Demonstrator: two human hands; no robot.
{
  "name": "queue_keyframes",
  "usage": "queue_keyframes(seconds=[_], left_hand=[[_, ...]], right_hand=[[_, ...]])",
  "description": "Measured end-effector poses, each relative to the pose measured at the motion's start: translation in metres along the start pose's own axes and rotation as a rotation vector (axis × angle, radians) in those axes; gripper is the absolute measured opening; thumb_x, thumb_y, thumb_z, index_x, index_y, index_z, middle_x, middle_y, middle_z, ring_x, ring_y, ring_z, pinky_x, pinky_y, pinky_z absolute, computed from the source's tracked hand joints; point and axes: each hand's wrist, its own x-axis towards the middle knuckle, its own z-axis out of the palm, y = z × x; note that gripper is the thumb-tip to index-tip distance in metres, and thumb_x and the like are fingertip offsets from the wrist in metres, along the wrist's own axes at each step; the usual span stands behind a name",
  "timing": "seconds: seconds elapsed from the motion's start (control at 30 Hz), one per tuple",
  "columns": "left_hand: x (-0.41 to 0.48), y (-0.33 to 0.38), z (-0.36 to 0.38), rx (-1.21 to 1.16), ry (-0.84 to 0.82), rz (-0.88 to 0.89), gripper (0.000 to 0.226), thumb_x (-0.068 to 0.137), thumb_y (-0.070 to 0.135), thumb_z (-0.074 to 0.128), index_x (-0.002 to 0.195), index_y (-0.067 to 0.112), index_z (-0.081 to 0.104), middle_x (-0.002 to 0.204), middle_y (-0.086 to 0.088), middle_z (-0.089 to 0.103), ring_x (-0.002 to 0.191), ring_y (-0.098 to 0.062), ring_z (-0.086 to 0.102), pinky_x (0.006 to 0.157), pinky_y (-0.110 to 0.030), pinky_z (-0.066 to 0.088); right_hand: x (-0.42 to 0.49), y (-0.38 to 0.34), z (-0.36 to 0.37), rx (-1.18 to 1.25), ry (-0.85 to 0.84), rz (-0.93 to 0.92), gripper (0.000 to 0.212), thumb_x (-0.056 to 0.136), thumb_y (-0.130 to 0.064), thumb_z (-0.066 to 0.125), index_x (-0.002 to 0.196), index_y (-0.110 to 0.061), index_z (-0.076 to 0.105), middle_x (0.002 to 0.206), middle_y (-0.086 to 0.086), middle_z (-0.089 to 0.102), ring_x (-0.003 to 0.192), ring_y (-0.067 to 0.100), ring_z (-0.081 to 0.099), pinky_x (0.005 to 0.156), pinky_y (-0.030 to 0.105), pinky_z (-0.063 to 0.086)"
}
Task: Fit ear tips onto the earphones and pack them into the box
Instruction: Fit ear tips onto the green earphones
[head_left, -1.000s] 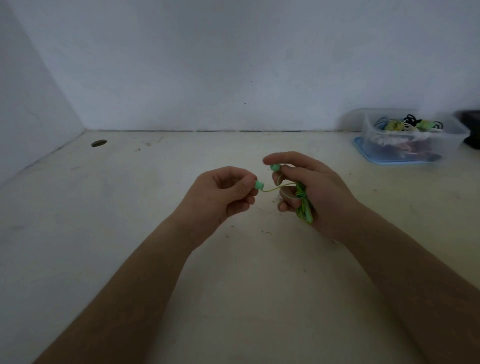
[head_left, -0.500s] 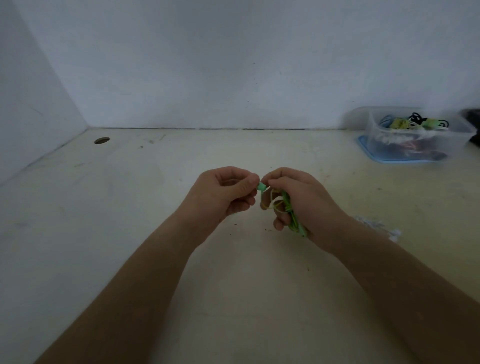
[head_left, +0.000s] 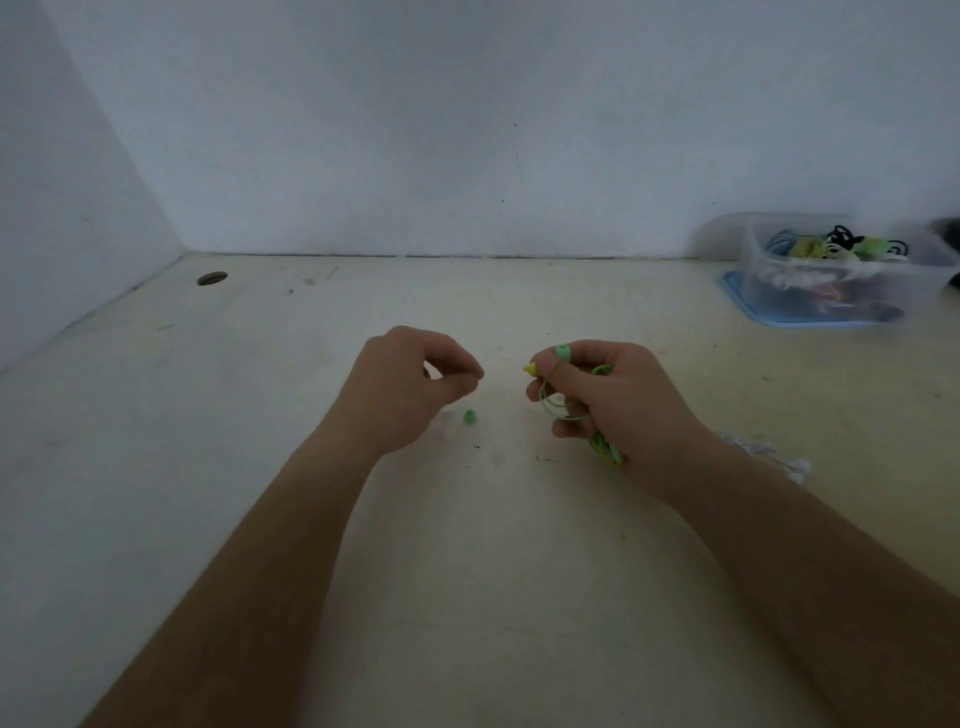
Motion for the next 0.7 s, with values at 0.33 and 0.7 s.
queue_keyframes(seconds=[0.33,0.7], left_hand=[[-0.001,0.0,0.006,0.2,-0.172,-0.035,0.005,0.08,0.028,0.078,0.082,0.032,0.076,0.077,0.017,0.067,0.066,0.005,0.055,0.059,-0.007,0.032],[-0.007,0.012,-0.001,-0.45,-0.08,-0.042,0.01,0.084,0.014,0.076,0.092,0.021,0.077,0.075,0.006,0.074,0.061,-0.004,0.06,0.055,-0.013,0.045]], right_hand=[[-0.002,-0.001,0.001,0.05,-0.036,0.013,0.01,0.091,-0.016,0.069,0.09,-0.006,0.072,0.081,0.009,0.076,0.062,0.008,0.066,0.056,0.026,0.057],[-0.003,-0.006,-0.002,0.045,-0.068,0.003,0.013,0.092,-0.008,0.066,0.102,-0.002,0.07,0.09,0.013,0.077,0.055,0.002,0.064,0.058,0.026,0.057]])
